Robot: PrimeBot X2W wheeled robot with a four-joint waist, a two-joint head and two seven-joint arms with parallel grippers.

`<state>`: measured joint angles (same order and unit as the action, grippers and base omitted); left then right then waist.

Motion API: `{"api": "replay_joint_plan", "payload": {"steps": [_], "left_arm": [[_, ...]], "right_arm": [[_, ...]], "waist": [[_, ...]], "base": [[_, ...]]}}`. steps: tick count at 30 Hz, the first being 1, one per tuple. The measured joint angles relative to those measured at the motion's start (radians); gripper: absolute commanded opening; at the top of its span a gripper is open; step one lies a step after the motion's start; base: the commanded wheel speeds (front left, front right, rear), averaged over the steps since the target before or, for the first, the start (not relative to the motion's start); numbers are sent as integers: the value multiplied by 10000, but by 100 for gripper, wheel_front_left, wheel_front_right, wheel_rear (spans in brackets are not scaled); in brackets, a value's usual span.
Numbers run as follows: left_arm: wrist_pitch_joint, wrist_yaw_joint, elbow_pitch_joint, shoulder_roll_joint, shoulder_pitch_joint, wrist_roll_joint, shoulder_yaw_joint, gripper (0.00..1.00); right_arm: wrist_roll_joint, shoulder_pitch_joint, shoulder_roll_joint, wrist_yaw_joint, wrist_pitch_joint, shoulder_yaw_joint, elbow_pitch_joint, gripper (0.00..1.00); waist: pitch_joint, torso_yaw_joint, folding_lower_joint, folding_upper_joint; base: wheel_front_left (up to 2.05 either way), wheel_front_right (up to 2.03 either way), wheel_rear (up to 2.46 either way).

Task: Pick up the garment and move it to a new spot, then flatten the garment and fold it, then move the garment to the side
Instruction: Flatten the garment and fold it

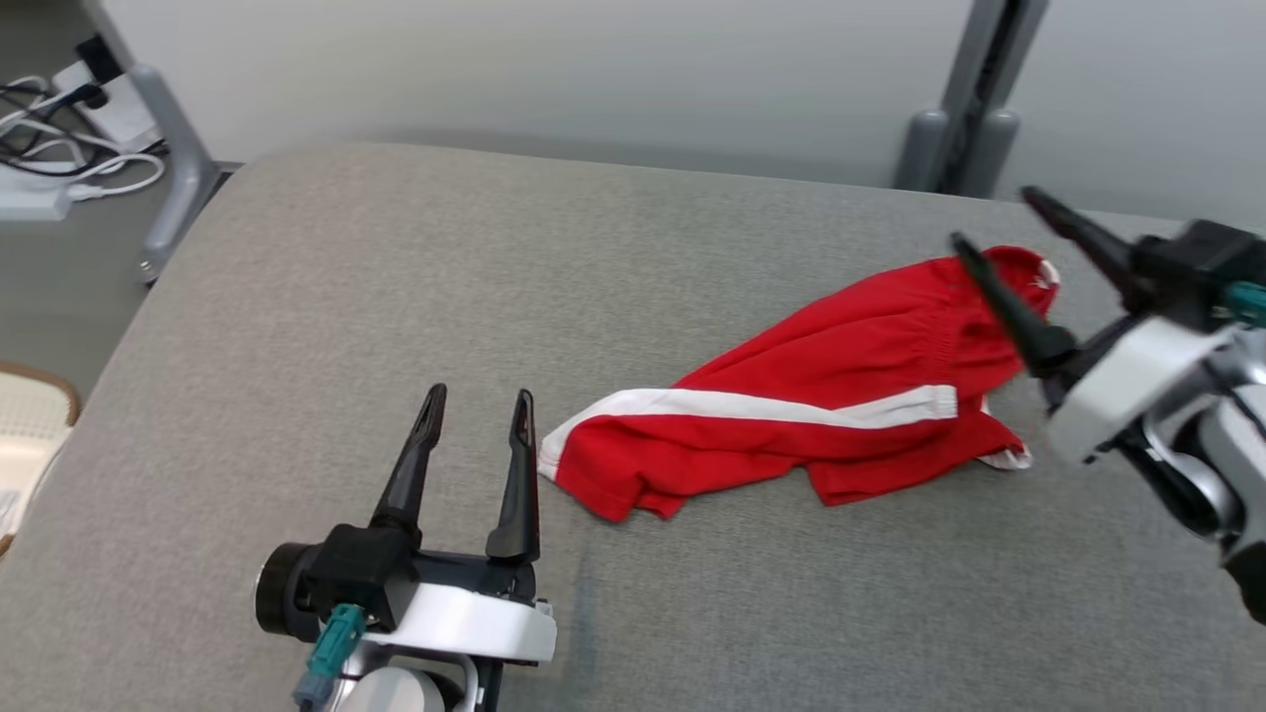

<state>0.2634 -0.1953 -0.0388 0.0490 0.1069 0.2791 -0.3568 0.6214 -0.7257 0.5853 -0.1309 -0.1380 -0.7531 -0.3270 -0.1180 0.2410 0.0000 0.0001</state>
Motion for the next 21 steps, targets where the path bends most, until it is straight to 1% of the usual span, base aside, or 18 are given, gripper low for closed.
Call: {"api": "replay_joint_plan", "payload": {"steps": [4, 6, 7, 8, 11, 13, 14, 16, 21], "left_arm": [[0, -38, 19, -2, 45, 25, 144, 100], [0, -42, 46, -6, 57, 173, 182, 100], [0, -58, 96, -6, 58, 408, 238, 100], [0, -92, 107, 0, 64, 462, 351, 100], [0, -142, 119, -2, 69, 412, 416, 100], [0, -192, 146, -4, 63, 476, 445, 100], [0, -263, 228, -8, 53, 706, 472, 100], [0, -299, 288, 2, 51, 798, 510, 100], [0, -341, 288, -2, 21, 642, 447, 100]], "right_arm": [[-270, 1035, -77, 0, -732, 1728, -199, 100], [-487, 1634, -236, 2, -959, 2585, -286, 100], [-619, 1963, -370, 2, -1026, 2978, -288, 100], [-800, 2644, -694, 2, -1127, 3797, -190, 100], [-1271, 3478, -1141, 2, -1195, 4849, 13, 100], [-1438, 3933, -1450, 2, -1214, 5265, 265, 100], [-1572, 4108, -1563, 2, -1218, 5386, 370, 100], [-1812, 4346, -1747, 2, -1221, 5651, 579, 100], [-2107, 4707, -1990, 2, -1223, 5983, 895, 100]], "waist": [[9, -385, 0, 0], [2, -529, 0, 0], [-1, -585, 0, 0], [-7, -663, 0, 0], [-43, -746, 0, 0], [-69, -784, 0, 0], [-83, -792, 0, 0], [-88, -800, 0, 0], [-114, -803, 0, 0]], "base": [[0, 0, 0], [0, 0, 0], [0, 0, 0], [0, 0, 0], [0, 0, 0], [0, 0, 0], [0, 0, 0], [0, 0, 0], [0, 0, 0]]}}
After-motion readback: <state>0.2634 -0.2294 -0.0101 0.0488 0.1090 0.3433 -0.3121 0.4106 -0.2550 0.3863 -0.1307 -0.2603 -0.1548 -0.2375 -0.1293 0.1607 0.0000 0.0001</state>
